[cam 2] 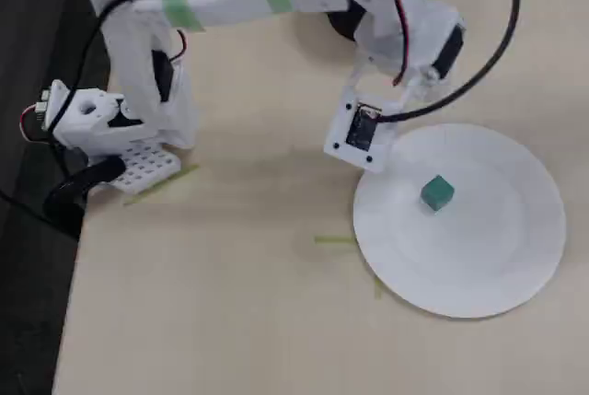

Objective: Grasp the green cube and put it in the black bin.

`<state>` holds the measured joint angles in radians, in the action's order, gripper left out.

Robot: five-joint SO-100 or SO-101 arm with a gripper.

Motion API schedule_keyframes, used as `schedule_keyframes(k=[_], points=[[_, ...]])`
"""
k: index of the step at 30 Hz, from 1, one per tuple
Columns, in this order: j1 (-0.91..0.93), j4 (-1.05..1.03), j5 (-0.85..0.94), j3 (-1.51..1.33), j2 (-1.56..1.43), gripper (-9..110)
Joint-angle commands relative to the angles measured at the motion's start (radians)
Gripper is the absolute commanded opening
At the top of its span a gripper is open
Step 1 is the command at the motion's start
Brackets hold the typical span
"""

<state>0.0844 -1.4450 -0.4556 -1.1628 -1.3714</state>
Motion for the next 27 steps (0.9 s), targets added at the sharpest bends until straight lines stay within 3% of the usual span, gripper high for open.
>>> schedule_keyframes(k=[1, 8, 13, 17, 24, 27], points=[[0.043, -0.081, -0.054, 0.152, 0.078, 0], [0.086, -0.1, -0.166, 0.196, 0.169, 0], [0.091, -0.249, -0.164, 0.449, 0.347, 0], [0.084, -0.345, -0.132, 0.666, 0.495, 9], [0.112, -0.374, -0.078, 0.699, 0.5, 26], [0.129, -0.399, -0.081, 0.699, 0.506, 27]])
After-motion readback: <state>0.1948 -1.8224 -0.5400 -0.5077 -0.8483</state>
